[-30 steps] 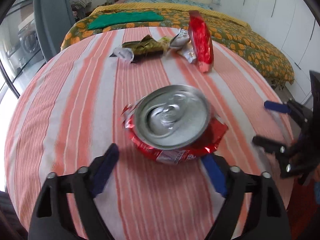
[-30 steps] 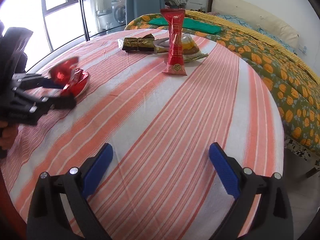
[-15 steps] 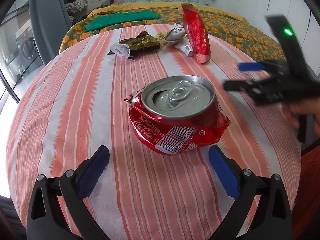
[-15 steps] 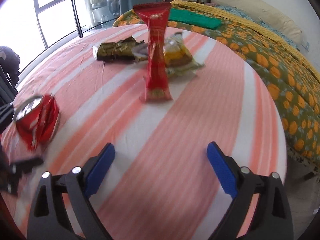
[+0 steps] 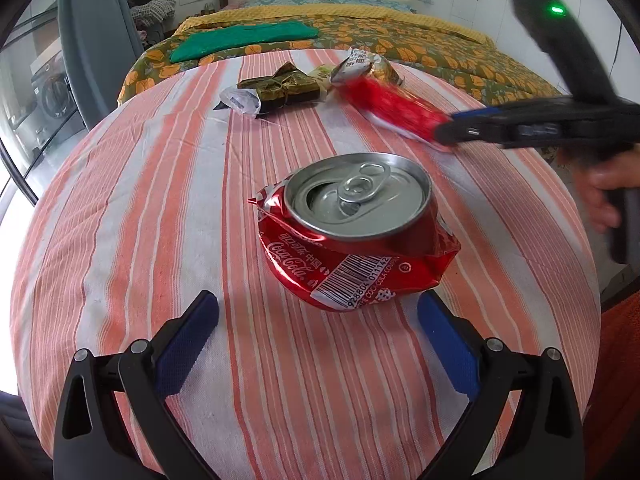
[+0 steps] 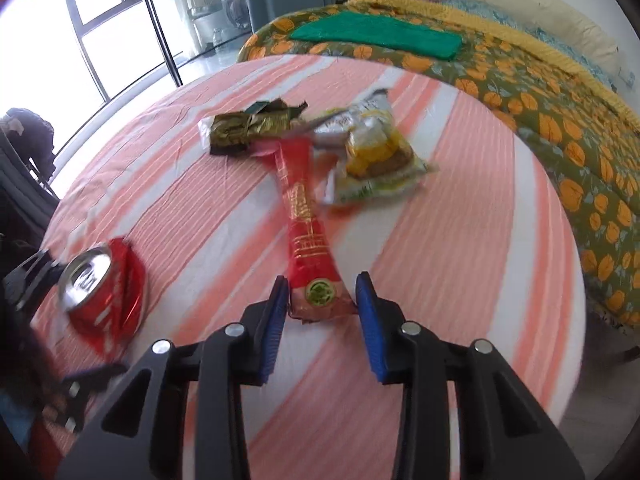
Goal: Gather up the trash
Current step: 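Grasp the red snack stick wrapper with the right tool while the left tool holds the can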
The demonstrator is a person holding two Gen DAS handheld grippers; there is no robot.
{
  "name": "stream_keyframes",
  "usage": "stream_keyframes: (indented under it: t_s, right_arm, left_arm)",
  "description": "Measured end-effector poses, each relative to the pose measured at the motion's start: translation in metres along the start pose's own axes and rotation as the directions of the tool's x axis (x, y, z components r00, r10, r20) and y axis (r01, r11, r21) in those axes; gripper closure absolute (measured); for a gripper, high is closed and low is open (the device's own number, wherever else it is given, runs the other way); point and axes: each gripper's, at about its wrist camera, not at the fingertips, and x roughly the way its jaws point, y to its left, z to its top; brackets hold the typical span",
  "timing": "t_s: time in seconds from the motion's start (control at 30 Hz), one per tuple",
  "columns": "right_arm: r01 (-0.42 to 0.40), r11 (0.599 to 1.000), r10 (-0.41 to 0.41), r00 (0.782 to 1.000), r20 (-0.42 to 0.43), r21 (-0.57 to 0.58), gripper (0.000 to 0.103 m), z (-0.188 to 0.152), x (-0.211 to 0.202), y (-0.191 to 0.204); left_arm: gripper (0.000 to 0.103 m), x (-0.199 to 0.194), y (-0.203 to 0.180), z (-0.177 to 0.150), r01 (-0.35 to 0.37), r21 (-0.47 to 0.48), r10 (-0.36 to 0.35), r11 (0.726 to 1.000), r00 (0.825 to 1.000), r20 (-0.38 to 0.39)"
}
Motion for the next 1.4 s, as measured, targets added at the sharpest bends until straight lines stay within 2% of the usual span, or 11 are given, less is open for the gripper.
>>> stream_keyframes:
  t_s: [0.2, 0.3, 0.37, 0.4, 0.5, 0.67, 0.8, 1.03, 1.13, 1.27, 1.4]
  right_arm:
    - [-0.012, 1.000, 0.014, 0.986, -0.165, 0.015, 0.069, -0.051, -0.028, -0.009]
    - [-0.028, 0.999, 0.034, 0.986, -0.165, 0.037, 0.067, -0.077, -0.030, -0.010]
    - [-0.007, 0.999, 0.012, 0.992, -0.124, 0.040, 0.026, -0.088, -0.035, -0.007]
    - [0.004, 0.999, 0.001, 0.996, -0.091, 0.052, 0.022, -0.092, -0.037, -0.008]
    - [-0.025, 0.994, 0.027, 1.000, -0.010, 0.104, 0.021, -0.098, -0.043, -0.010]
    - [-0.027, 0.997, 0.027, 1.000, 0.002, 0.078, 0.021, -0.102, -0.058, -0.007]
    - [-0.173, 0.985, 0.173, 0.983, -0.070, -0.005, 0.021, -0.105, -0.072, 0.001]
    - [-0.359, 0.932, 0.360, 0.933, 0.013, -0.052, 0.021, -0.106, -0.096, 0.014]
    - [-0.314, 0.945, 0.316, 0.948, 0.019, -0.091, 0.021, -0.108, -0.086, 0.026]
    - [-0.113, 0.983, 0.120, 0.992, 0.045, -0.142, 0.022, -0.108, -0.072, 0.033]
    - [-0.003, 0.987, 0.012, 0.998, 0.055, -0.160, 0.023, -0.106, -0.064, 0.024]
  left_arm:
    - [0.005, -0.006, 0.009, -0.001, 0.039, -0.052, -0.038, 0.998, 0.999, 0.026]
    - [0.005, -0.011, 0.010, -0.002, 0.090, -0.078, -0.086, 0.993, 0.995, 0.049]
    - [0.005, -0.017, 0.005, -0.001, 0.129, -0.082, -0.122, 0.988, 0.989, 0.087]
    - [0.005, -0.019, 0.002, 0.001, 0.131, -0.080, -0.122, 0.988, 0.987, 0.107]
    - [0.005, -0.018, -0.009, 0.010, 0.103, -0.073, -0.093, 0.992, 0.986, 0.140]
    - [0.005, 0.006, -0.011, 0.022, 0.022, -0.075, -0.018, 0.997, 0.998, 0.053]
    - [0.005, 0.012, 0.000, 0.025, 0.035, -0.111, -0.031, 0.993, 0.999, 0.037]
    - [0.005, 0.014, 0.003, 0.026, 0.031, -0.121, -0.027, 0.992, 0.999, 0.040]
    - [0.005, 0.014, 0.005, 0.026, 0.039, -0.126, -0.033, 0.991, 0.998, 0.044]
    - [0.005, 0.014, 0.005, 0.028, 0.040, -0.131, -0.035, 0.991, 0.998, 0.045]
    - [0.008, 0.015, 0.004, 0.030, 0.043, -0.125, -0.038, 0.991, 0.998, 0.049]
